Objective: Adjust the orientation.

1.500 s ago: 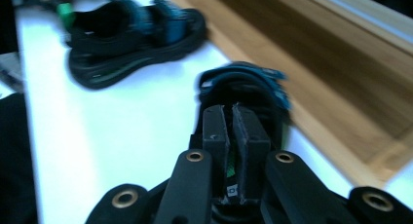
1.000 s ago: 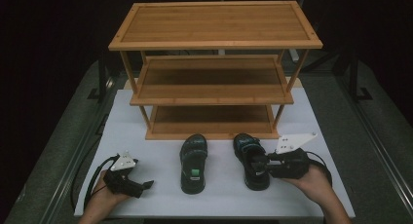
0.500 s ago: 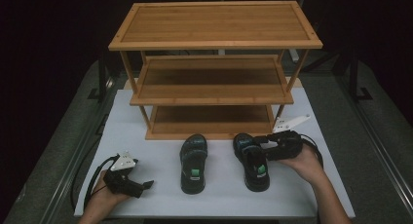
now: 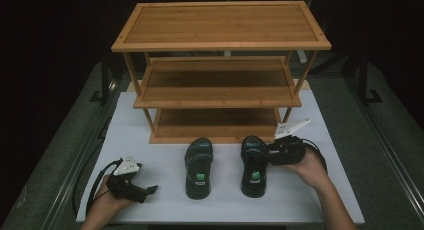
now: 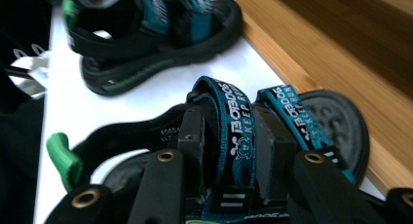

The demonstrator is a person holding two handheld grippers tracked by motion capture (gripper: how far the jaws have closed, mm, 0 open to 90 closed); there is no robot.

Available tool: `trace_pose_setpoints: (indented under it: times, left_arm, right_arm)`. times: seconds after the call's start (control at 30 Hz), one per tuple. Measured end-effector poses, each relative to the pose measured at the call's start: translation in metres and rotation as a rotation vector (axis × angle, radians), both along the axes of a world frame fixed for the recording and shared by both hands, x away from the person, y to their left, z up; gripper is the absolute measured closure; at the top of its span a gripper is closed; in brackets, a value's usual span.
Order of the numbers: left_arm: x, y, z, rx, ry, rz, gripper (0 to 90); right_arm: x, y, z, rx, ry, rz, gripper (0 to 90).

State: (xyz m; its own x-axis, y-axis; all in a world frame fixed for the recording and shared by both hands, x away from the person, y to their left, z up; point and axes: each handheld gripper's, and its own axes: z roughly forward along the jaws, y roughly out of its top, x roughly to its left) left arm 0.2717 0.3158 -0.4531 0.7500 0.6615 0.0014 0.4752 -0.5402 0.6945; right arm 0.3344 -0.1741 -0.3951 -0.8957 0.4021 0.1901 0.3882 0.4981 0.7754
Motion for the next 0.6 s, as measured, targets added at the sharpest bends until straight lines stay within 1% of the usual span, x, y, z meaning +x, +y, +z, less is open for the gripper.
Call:
trace_pose_setpoints:
  times: [0.17, 0.2, 0.23, 0.4, 0.47, 0.5, 0.53, 0.6]
  left_arm:
    - [0.0, 0.0, 0.0, 0.0, -0.001, 0.0, 0.2]
    - [0.0, 0.0, 0.0, 0.0, -0.001, 0.0, 0.2]
    - [0.0, 0.0, 0.0, 0.0, -0.001, 0.0, 0.2]
    - [0.0, 0.0, 0.0, -0.002, -0.001, 0.002, 0.2]
    - [0.0, 0.0, 0.0, -0.002, 0.0, 0.002, 0.2]
    - [0.0, 0.0, 0.0, -0.002, -0.001, 0.002, 0.2]
    - [0.0, 0.0, 0.0, -0.002, -0.001, 0.002, 0.2]
    - [0.0, 0.0, 0.0, -0.002, -0.001, 0.002, 0.2]
  right_arm:
    - [-0.001, 0.017, 0.009, 0.026, -0.009, 0.046, 67.9]
    - [-0.001, 0.017, 0.009, 0.026, -0.009, 0.046, 67.9]
    - [0.0, 0.024, 0.01, 0.026, -0.009, 0.062, 67.9]
    - [0.003, 0.043, 0.01, 0.031, -0.017, 0.086, 67.9]
    - [0.005, 0.049, 0.008, 0.029, -0.012, 0.101, 67.9]
    - [0.005, 0.049, 0.008, 0.029, -0.012, 0.101, 67.9]
    - [0.007, 0.058, 0.007, 0.019, -0.004, 0.112, 67.9]
    - [0.009, 0.065, 0.005, 0.012, -0.002, 0.121, 67.8]
